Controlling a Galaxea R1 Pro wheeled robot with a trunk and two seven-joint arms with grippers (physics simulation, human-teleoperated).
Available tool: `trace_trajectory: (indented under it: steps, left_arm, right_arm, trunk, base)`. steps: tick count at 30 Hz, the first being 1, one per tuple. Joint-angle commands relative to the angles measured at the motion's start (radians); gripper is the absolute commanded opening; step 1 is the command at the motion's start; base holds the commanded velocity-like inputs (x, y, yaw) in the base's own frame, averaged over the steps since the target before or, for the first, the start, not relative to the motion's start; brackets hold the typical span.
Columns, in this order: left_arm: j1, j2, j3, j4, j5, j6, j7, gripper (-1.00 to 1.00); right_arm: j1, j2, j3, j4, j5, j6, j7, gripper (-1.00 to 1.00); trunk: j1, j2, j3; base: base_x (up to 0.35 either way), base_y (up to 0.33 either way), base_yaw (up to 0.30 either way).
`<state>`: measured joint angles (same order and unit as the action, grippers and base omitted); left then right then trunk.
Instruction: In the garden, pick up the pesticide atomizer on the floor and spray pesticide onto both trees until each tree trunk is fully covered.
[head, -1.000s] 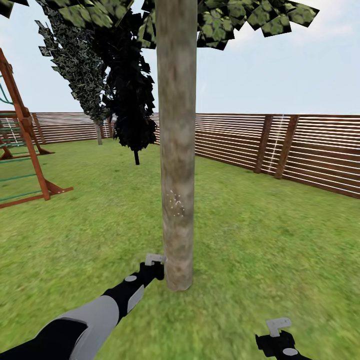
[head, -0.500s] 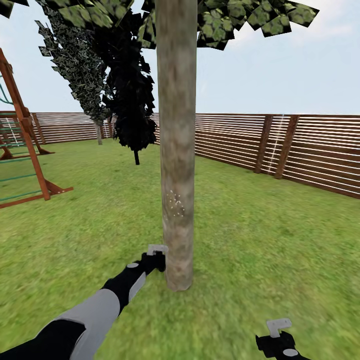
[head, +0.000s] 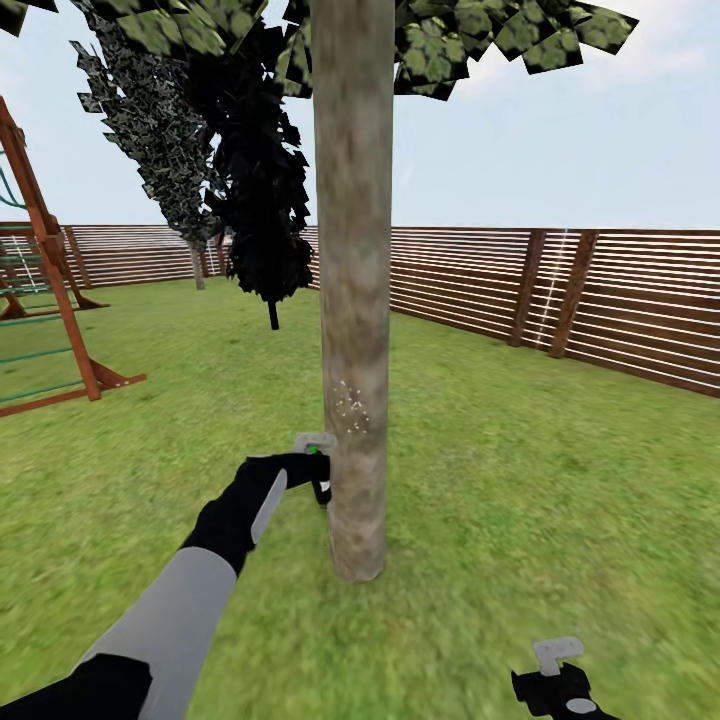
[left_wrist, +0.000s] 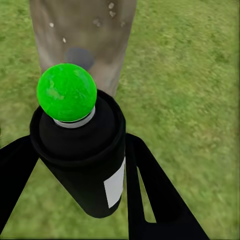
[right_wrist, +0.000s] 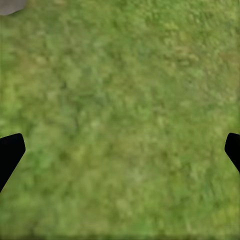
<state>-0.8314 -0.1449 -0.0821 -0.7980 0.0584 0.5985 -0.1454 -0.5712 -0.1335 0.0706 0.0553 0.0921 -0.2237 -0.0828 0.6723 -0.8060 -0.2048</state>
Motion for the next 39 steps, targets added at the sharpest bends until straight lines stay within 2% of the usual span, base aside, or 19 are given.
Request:
trace_trajectory:
  steps: [1,8,10,11,12,14,15,17,23,29,31,33,39]
  left_arm:
    - [0.000,0.000,0.012,-0.007,0.000,0.018,0.003,-1.00]
    - [0.000,0.000,0.019,-0.013,0.000,0.032,0.003,-1.00]
    - [0.000,-0.001,0.016,-0.055,0.000,0.035,0.003,-1.00]
    - [0.000,-0.001,0.014,-0.101,0.000,0.066,0.003,-1.00]
    - [0.000,-0.002,0.013,-0.176,-0.001,0.170,0.003,-1.00]
    - [0.000,-0.002,0.013,-0.317,-0.002,0.310,0.004,-1.00]
    - [0.000,-0.002,0.012,-0.369,-0.003,0.346,0.004,-1.00]
    - [0.000,-0.004,0.012,-0.411,-0.004,0.377,0.005,-1.00]
    - [-0.008,-0.006,0.012,-0.417,-0.003,0.388,0.004,-1.00]
    - [-0.118,-0.006,0.012,-0.415,-0.003,0.399,0.004,-1.00]
    - [-0.154,-0.005,0.028,-0.405,-0.003,0.400,0.004,-1.00]
    - [-0.195,-0.005,0.049,-0.375,-0.003,0.400,0.004,-1.00]
    - [-0.338,-0.005,0.059,-0.283,-0.003,0.401,0.003,-1.00]
  right_arm:
    - [0.000,0.000,0.000,0.000,0.000,0.000,0.000,1.00]
    - [0.001,0.000,0.000,0.000,0.000,0.000,0.000,1.00]
    - [0.001,0.000,0.000,0.000,0.000,0.000,0.000,1.00]
    - [0.001,0.000,0.000,0.000,0.000,0.000,0.000,1.00]
    - [0.001,0.000,0.000,0.000,0.000,0.000,0.000,1.00]
    - [0.001,0.000,0.000,0.000,0.000,0.000,0.000,1.00]
    - [0.001,0.000,0.000,0.000,0.000,0.000,0.000,1.00]
    - [0.001,0.000,0.000,0.000,0.000,0.000,0.000,1.00]
    - [0.001,0.000,0.000,0.001,0.000,0.001,0.000,1.00]
    - [0.002,0.000,0.000,0.001,0.000,0.000,0.000,1.00]
    - [0.002,0.000,0.000,0.000,0.000,0.000,0.000,1.00]
    - [0.002,0.000,0.000,0.001,0.000,0.001,0.000,1.00]
    - [0.002,0.000,0.000,0.000,0.000,0.000,0.000,1.00]
  trunk:
    - [0.000,0.000,0.000]
    - [0.000,0.000,0.000]
    - [0.000,0.000,0.000]
    - [0.000,0.000,0.000]
    - [0.000,0.000,0.000]
    - [0.000,0.000,0.000]
    - [0.000,0.000,0.000]
    - [0.000,0.000,0.000]
    - [0.000,0.000,0.000]
    - [0.000,0.000,0.000]
    - [0.000,0.000,0.000]
    - [0.000,0.000,0.000]
    - [0.000,0.000,0.000]
  base:
    - [0.000,0.000,0.000]
    - [-0.046,0.000,0.000]
    - [-0.021,0.000,0.000]
    - [-0.007,0.000,0.000]
    - [-0.004,0.000,0.000]
    - [-0.002,0.000,0.000]
    - [0.000,0.000,0.000]
    - [0.000,0.000,0.000]
    - [0.000,0.000,0.000]
    - [0.000,0.000,0.000]
    - [0.000,0.000,0.000]
    - [0.000,0.000,0.000]
    - [0.000,0.000,0.000]
